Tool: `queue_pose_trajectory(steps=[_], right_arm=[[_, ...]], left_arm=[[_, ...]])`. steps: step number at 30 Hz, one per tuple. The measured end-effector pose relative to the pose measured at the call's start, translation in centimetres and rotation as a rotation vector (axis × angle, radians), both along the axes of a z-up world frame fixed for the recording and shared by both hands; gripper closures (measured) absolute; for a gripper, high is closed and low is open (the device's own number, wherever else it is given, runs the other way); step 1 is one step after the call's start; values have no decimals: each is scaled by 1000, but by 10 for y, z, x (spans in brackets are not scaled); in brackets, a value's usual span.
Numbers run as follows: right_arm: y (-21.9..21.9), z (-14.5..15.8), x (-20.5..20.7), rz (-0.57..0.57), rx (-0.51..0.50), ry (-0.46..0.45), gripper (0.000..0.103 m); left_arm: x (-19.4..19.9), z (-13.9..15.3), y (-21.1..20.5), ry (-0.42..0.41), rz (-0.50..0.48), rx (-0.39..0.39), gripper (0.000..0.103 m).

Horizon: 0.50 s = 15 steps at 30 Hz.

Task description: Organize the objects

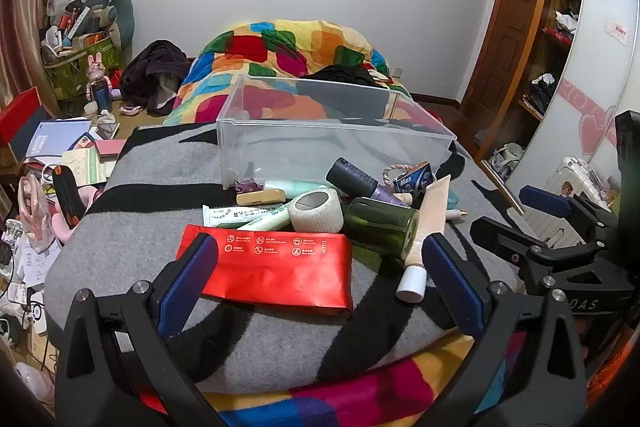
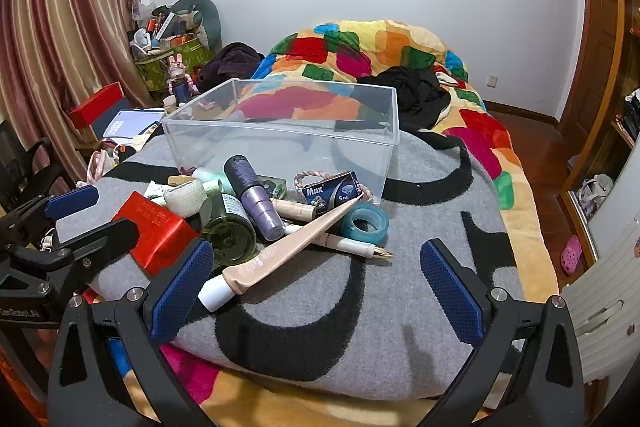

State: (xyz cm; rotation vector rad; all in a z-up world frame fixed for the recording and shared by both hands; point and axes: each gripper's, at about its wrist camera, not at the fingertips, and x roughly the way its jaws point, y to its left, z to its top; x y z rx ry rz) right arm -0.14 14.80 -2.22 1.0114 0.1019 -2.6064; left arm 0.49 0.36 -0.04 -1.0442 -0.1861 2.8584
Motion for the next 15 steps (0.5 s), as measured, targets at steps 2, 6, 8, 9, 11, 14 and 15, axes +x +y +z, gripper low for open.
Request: queue_pose_trajectory(steps=[2,6,8,9,11,14,15], right_arm=[[0,-1,-1,0,-5,-7,0],[1,-2,-1,-1,-8,-11,0],[1,-2,-1,-1,-9,-11,0],[1,-2,-1,0,-9,-11,0],[1,-2,-1,-2,-9,-12,0],[1,-2,0,-2,-10,-11,0],[1,-2,0,-2,-10,-11,0]], left_arm=[[0,0,0,1,0,0,0],[0,0,0,0,0,2,0],[0,0,0,0,2,1,0],[0,0,0,1,2,0,0],[0,0,0,0,2,1,0],[0,0,0,0,4,1,0],[0,0,0,1,5,0,0]])
